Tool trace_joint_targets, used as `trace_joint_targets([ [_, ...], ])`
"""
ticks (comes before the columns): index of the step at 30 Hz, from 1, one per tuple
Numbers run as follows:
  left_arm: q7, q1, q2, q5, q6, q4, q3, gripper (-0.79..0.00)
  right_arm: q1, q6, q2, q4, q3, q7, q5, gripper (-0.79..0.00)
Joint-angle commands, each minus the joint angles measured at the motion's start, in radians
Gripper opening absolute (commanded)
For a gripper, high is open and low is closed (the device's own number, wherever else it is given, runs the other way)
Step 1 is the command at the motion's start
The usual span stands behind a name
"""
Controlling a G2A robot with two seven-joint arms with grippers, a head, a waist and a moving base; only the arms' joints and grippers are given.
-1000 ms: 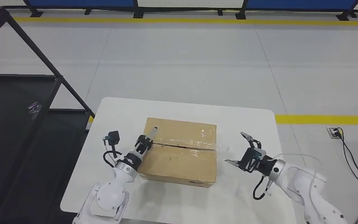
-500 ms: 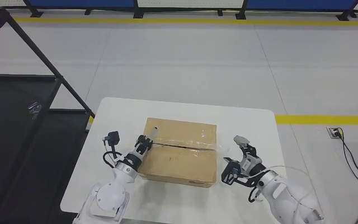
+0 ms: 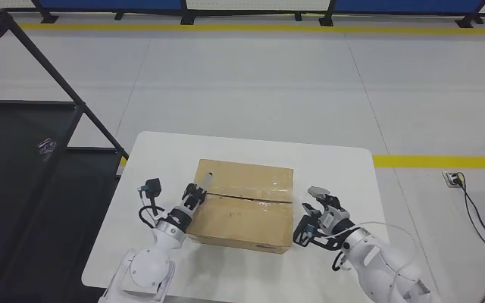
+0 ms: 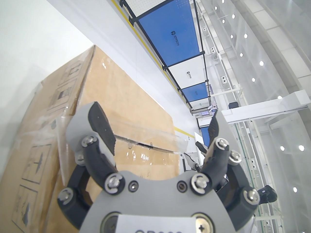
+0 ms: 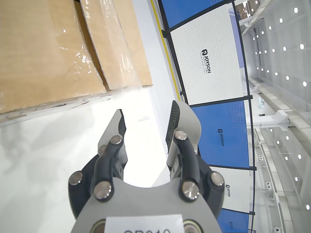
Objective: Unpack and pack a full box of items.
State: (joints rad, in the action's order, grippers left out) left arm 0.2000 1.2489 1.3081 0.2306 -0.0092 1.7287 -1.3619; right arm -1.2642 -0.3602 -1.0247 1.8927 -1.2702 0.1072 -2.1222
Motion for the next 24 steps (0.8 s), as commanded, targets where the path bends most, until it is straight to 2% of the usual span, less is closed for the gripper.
trace_joint_targets([
  [1, 0.0, 0.001, 0.0, -0.001, 0.0, 0.0, 0.0, 0.0, 0.004, -0.02, 0.0, -0.002, -0.004, 0.006, 0.005, -0.163],
  [5, 0.002, 0.001, 0.0, 0.0, 0.0, 0.0, 0.0, 0.0, 0.019, -0.035, -0.004, -0.016, 0.004, 0.018, 0.004, -0.172],
  [8, 0.003, 0.001, 0.0, -0.001, -0.002, 0.0, 0.001, 0.0, 0.039, -0.034, -0.01, -0.027, 0.023, 0.044, 0.004, -0.209],
  [12, 0.002, 0.003, 0.0, 0.002, -0.002, 0.002, -0.002, 0.0, 0.065, -0.026, -0.017, -0.044, 0.041, 0.047, 0.005, -0.351],
  [18, 0.0, 0.007, 0.0, -0.001, -0.003, 0.003, -0.005, 0.0, 0.091, -0.029, -0.025, -0.056, 0.057, 0.049, 0.002, -0.489],
  [19, 0.0, 0.007, 0.0, -0.002, -0.003, 0.003, -0.005, 0.0, 0.093, -0.033, -0.025, -0.053, 0.058, 0.048, 0.002, -0.526],
  [22, 0.002, 0.007, 0.0, -0.004, -0.004, 0.001, -0.005, 0.0, 0.087, -0.045, -0.026, -0.032, 0.053, 0.043, 0.011, -0.751],
  [23, 0.003, 0.006, 0.0, -0.003, -0.005, 0.0, -0.005, 0.0, 0.082, -0.051, -0.026, -0.022, 0.049, 0.039, 0.015, -0.785],
  [24, 0.005, 0.006, 0.0, -0.004, -0.006, -0.002, -0.004, 0.0, 0.078, -0.062, -0.025, -0.012, 0.045, 0.036, 0.019, -0.785],
])
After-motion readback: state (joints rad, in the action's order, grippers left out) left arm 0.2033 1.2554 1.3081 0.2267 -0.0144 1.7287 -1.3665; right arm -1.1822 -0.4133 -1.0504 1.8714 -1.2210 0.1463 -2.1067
